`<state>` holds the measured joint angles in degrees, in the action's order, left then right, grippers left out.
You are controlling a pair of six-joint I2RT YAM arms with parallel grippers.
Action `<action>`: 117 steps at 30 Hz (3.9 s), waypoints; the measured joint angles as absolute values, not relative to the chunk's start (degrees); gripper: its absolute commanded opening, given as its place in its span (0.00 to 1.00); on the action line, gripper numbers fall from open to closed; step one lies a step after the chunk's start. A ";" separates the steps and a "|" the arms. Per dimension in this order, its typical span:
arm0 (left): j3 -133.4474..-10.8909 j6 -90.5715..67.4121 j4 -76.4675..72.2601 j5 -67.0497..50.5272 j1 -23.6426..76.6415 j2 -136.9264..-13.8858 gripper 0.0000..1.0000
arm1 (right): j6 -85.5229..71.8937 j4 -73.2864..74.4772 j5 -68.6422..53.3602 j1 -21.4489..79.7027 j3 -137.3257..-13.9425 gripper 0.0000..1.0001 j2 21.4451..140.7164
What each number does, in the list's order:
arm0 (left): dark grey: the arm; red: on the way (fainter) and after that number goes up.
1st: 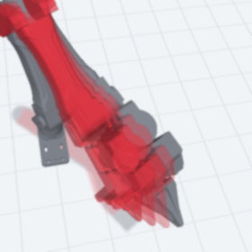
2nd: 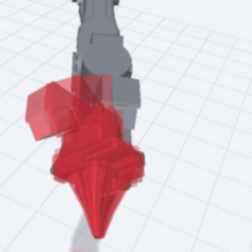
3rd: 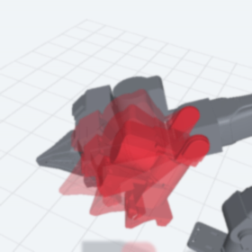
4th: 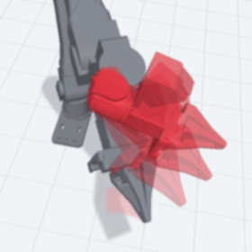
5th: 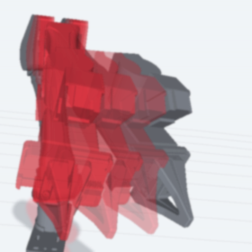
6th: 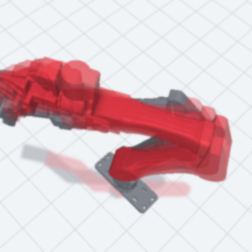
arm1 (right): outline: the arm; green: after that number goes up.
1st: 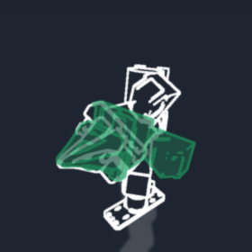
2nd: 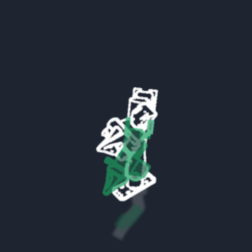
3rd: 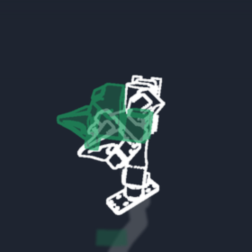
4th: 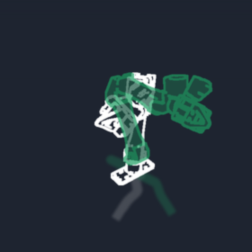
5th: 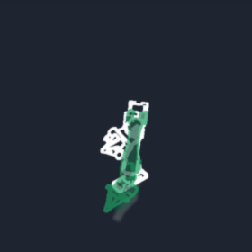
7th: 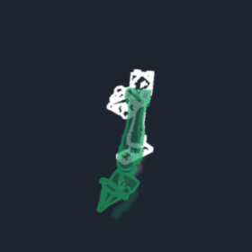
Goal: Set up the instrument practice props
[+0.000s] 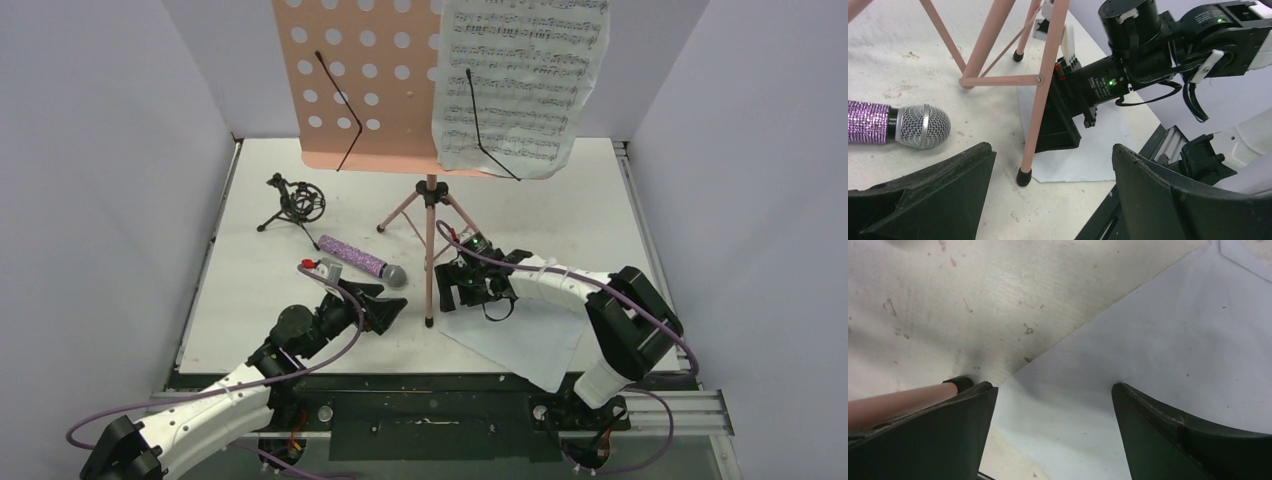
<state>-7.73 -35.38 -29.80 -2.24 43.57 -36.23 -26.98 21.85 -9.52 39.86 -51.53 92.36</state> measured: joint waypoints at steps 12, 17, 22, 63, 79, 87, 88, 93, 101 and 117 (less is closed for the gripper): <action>-5.98 -38.44 -28.75 -3.07 43.79 -36.60 0.87 | -27.59 13.56 -20.36 49.04 -43.70 0.90 87.50; -5.98 -41.87 -25.10 -3.29 43.79 -36.91 0.86 | -28.14 12.99 -26.83 52.86 -42.06 0.90 86.30; -5.82 -48.10 -21.74 -3.99 43.79 -37.52 0.85 | -29.08 13.87 -28.49 53.52 -40.91 0.90 81.80; -16.05 -74.37 -62.61 -0.89 62.98 -91.77 0.80 | -39.07 6.26 -26.94 29.26 -24.73 0.90 68.88; -13.21 -71.96 -56.90 6.72 63.40 -78.65 0.73 | -39.42 6.33 -27.49 28.42 -24.73 0.90 68.88; -14.24 -71.24 -56.47 6.81 63.42 -87.59 0.48 | -39.40 6.48 -27.88 28.03 -24.73 0.90 68.82; -14.24 -71.22 -56.84 6.83 63.42 -88.44 0.39 | -39.38 6.55 -27.86 28.03 -24.73 0.90 68.73; -14.57 -69.49 -58.13 6.68 63.46 -89.71 0.03 | -39.13 8.29 -27.42 27.70 -24.80 0.90 67.61; -18.04 -60.05 -53.28 6.81 63.77 -82.35 0.00 | -36.62 14.68 -24.32 27.38 -29.63 0.90 61.17; -24.05 -19.05 -28.60 9.37 64.84 -35.18 0.00 | -36.47 21.37 -15.42 26.20 -35.90 0.90 47.86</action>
